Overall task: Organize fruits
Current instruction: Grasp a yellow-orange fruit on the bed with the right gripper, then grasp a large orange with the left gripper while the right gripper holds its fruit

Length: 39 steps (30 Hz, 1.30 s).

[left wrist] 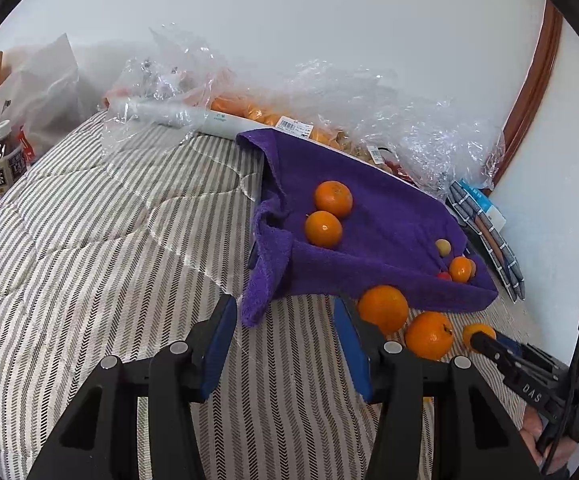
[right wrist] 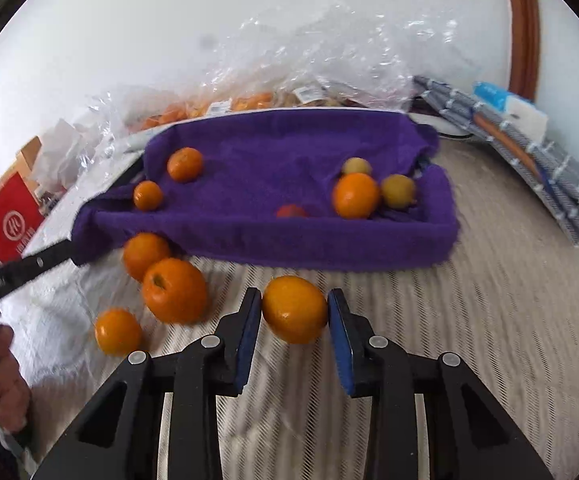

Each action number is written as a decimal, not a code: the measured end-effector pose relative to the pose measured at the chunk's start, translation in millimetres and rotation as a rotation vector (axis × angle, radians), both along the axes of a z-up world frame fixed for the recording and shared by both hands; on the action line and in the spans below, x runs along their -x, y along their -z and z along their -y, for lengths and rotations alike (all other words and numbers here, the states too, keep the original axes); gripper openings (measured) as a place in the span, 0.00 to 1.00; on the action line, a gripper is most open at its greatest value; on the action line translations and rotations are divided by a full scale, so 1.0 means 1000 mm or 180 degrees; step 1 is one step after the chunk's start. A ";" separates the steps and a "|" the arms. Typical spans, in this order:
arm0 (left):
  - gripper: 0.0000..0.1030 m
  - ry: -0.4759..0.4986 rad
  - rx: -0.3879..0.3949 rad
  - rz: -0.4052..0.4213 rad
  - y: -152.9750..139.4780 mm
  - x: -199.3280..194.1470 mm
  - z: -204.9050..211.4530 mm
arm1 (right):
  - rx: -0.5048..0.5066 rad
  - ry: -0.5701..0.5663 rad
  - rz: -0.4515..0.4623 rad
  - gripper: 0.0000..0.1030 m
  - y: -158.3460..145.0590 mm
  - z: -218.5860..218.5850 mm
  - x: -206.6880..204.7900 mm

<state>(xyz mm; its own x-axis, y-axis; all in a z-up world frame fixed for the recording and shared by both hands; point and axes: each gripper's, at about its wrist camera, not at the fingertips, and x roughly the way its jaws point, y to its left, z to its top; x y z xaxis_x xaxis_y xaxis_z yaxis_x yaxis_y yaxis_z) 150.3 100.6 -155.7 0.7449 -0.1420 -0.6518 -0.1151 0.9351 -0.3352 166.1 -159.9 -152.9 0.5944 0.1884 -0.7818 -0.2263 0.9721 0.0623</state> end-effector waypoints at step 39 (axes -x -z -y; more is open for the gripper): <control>0.48 0.0161 -0.0101 -0.0411 0.011 -0.003 0.021 | -0.0143 0.0338 -0.0115 0.32 0.010 0.028 0.014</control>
<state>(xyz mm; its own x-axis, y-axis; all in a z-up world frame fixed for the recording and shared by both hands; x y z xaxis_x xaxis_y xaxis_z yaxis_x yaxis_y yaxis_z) 153.1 79.8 -166.6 0.6470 -0.1551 -0.7465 -0.1077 0.9507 -0.2909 152.5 -187.5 -162.4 0.5844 0.1612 -0.7953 -0.1192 0.9865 0.1124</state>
